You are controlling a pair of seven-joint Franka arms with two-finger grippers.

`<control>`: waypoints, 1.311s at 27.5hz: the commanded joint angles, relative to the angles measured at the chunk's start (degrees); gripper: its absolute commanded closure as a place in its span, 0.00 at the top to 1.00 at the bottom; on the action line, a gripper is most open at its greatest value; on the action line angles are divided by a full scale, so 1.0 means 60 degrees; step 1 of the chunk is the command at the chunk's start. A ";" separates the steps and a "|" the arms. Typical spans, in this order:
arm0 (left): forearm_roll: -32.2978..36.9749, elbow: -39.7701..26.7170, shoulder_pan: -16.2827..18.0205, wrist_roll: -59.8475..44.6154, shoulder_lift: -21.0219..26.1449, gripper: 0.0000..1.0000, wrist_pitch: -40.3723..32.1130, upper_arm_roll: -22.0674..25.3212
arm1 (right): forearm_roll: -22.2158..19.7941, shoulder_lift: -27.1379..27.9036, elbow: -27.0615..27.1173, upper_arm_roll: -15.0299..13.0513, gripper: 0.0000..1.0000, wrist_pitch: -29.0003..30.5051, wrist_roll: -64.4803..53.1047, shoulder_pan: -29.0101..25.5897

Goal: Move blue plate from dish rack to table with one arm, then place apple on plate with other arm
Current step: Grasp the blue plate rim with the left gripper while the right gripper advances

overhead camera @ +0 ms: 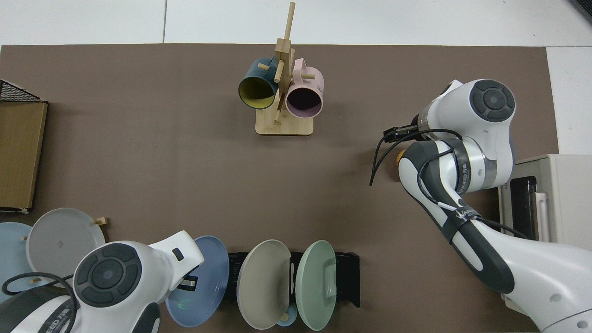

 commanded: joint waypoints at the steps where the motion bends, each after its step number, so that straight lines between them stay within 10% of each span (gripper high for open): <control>1: 0.0744 0.0567 0.0097 -0.0149 -0.0105 0.00 -0.0801 0.0061 | -0.0536 0.0026 -0.0653 0.0025 1.00 0.0765 0.0205 -0.0079; 13: 0.0408 0.3378 0.0230 0.0320 0.1591 0.00 -0.1754 0.0983 | -0.0566 -0.0091 -0.1225 0.0025 1.00 0.0664 0.0219 -0.0080; 21: -0.2271 0.4113 0.0259 0.0949 0.2546 0.00 -0.0614 0.1907 | -0.0566 -0.0194 -0.1255 0.0025 0.99 -0.0067 0.0102 -0.0138; 29: -0.3972 0.4099 0.0361 0.1008 0.3804 0.00 0.1057 0.1776 | -0.0493 -0.0238 -0.1021 0.0040 0.13 -0.0682 0.0088 -0.0197; 36: -0.4953 0.4084 0.0391 0.1023 0.5050 0.00 0.2345 0.1206 | -0.0405 -0.0472 -0.0552 0.0025 0.06 -0.1152 0.0102 -0.0109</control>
